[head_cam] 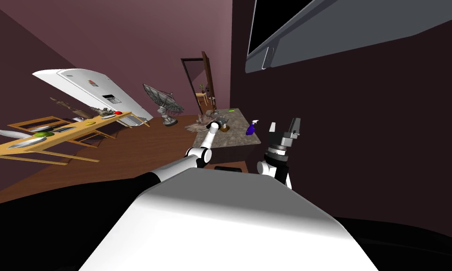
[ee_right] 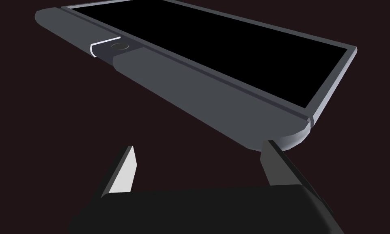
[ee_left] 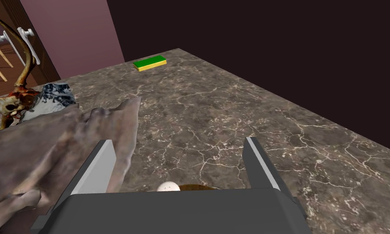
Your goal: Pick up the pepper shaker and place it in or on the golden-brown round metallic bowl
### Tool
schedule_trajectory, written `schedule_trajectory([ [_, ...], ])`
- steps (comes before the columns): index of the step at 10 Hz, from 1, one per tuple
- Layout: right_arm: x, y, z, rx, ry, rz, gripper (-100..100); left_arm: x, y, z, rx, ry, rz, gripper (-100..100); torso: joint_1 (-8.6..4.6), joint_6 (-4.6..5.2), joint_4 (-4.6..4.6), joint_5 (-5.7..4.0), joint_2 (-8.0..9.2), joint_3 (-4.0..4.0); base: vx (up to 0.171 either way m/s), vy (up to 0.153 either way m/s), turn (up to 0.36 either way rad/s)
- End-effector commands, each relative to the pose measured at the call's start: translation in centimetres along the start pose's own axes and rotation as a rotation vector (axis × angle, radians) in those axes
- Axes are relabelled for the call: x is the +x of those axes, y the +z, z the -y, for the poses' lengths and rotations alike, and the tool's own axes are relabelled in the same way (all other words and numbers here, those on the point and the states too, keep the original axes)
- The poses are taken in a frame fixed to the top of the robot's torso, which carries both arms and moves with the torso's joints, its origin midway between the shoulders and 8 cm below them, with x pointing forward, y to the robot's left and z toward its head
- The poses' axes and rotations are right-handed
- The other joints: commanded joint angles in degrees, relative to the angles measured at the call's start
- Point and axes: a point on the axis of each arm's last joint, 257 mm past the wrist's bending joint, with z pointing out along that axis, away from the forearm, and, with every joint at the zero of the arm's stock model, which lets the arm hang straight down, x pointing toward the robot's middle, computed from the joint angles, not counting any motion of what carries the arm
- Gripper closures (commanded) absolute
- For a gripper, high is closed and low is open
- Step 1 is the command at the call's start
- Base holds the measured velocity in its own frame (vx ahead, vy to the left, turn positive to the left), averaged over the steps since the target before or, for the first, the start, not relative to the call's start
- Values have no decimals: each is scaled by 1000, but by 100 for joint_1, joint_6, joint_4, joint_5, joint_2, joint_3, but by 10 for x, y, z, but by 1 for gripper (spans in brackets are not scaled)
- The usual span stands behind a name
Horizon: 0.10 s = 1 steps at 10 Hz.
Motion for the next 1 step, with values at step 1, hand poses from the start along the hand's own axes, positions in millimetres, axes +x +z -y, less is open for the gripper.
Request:
schedule_trajectory([
  [1, 0, 0, 0, 0, 0, 0, 0, 0, 0, 0, 0, 0, 0, 0, 0, 0, 0, 0, 0, 0, 0, 0, 0],
])
